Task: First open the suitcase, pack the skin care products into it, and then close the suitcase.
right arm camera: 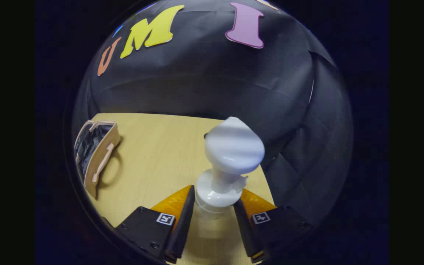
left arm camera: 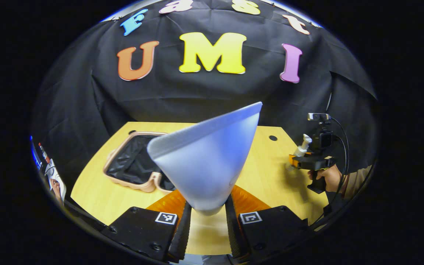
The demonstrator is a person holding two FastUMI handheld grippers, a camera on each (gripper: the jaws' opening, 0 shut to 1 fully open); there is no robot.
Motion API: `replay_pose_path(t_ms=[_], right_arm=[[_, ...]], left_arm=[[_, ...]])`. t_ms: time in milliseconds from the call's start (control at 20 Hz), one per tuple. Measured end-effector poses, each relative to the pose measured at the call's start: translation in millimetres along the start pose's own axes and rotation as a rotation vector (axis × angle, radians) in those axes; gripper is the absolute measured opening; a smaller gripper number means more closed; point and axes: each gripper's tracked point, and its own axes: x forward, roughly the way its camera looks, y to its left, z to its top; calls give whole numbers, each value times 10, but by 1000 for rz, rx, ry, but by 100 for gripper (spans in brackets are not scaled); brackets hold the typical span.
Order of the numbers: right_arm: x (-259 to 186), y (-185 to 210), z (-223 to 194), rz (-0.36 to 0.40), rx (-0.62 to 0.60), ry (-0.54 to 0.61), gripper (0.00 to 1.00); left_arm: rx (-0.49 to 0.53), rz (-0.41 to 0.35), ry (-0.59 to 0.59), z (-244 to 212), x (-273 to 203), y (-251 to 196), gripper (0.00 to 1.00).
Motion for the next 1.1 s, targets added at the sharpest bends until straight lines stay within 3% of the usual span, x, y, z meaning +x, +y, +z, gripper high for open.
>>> replay_pose_path(t_ms=[350, 750, 1100], right_arm=[[-315, 259, -21, 0, 1, 5, 48], [-1478, 785, 422, 91, 46, -93, 48], [-2356, 914, 596, 91, 83, -125, 46]], left_arm=[[-20, 54, -114, 408, -120, 556, 47], [17, -39, -132, 588, 478, 730, 48], [29, -125, -48, 445, 1095, 680, 48]])
